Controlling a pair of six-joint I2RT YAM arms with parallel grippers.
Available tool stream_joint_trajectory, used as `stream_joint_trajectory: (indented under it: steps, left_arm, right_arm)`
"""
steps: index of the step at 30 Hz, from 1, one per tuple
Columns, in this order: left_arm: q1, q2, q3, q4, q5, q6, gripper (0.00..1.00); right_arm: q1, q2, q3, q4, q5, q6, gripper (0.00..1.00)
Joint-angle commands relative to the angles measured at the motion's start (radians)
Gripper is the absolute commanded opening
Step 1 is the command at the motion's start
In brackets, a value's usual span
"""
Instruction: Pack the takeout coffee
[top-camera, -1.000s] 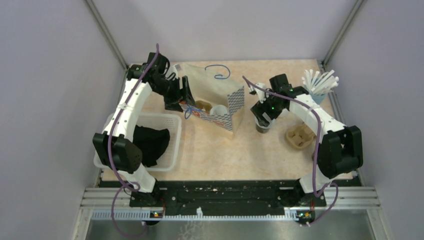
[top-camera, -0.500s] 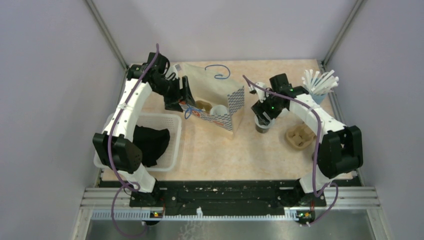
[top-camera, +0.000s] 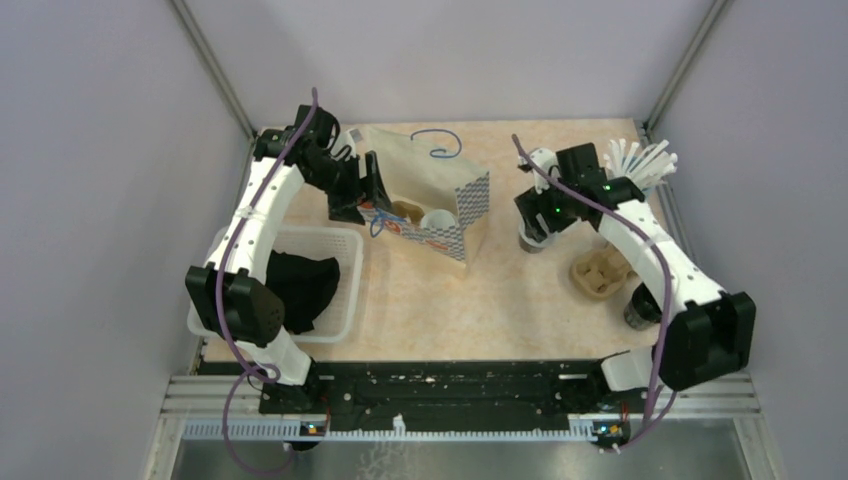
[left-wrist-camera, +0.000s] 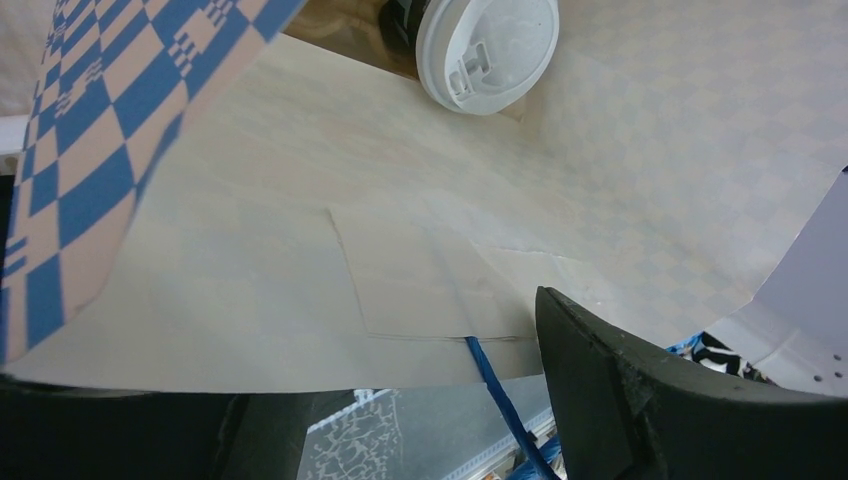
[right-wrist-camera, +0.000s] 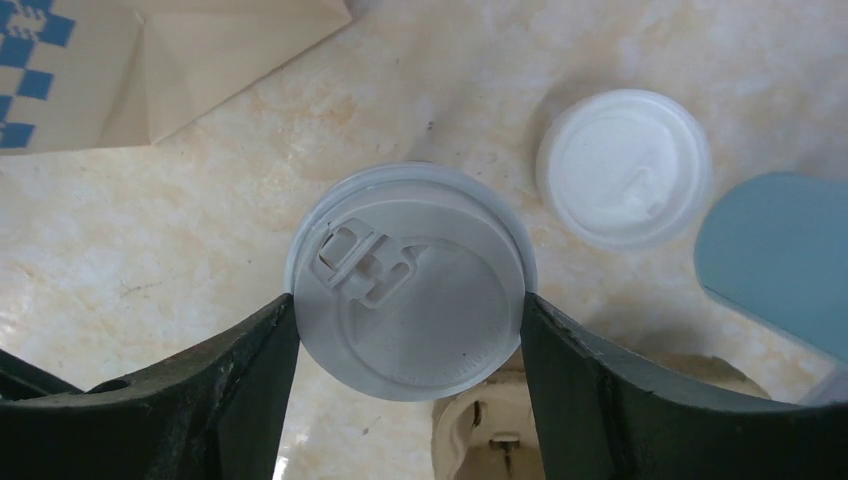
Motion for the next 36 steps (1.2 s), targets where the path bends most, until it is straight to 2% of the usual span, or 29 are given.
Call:
stream_joint_trajectory:
  steps: [1,5,9,12,16,18,22,29,36]
  left_arm:
    - [0.001,-0.023,-0.016,0.037,-0.015,-0.03,0.81]
    - [0.001,-0.048,-0.025,0.071,-0.004,-0.083,0.8]
    - [0.001,-0.073,-0.06,0.119,0.04,-0.137,0.8]
    - [0.001,-0.1,-0.107,0.154,0.06,-0.176,0.75]
    - [0.001,-0.135,-0.171,0.229,0.115,-0.212,0.67]
    - [-0.004,-0.142,-0.193,0.244,0.157,-0.22,0.62]
    - [-0.045,-0.161,-0.222,0.249,0.155,-0.225,0.54]
    - [-0.109,-0.176,-0.239,0.225,0.175,-0.206,0.44]
    - [-0.167,-0.199,-0.258,0.148,0.202,-0.188,0.4]
  right_arm:
    - [0.01,-0.166,0.065,-0.018,0.102,0.179,0.67]
    - [0.02,-0.303,0.152,-0.042,0.029,0.247,0.65]
    - [0.079,-0.349,0.291,-0.037,-0.079,0.274,0.64]
    - [0.155,-0.321,0.401,-0.011,-0.129,0.295,0.64]
    - [0.289,-0.209,0.56,0.028,-0.122,0.321,0.63]
    - [0.363,-0.142,0.611,0.056,-0.087,0.319,0.63]
    - [0.49,-0.001,0.718,0.057,0.01,0.299,0.63]
    - [0.603,0.184,0.893,-0.062,0.174,0.267,0.63]
    - [0.682,0.216,0.883,-0.131,0.342,0.257,0.63]
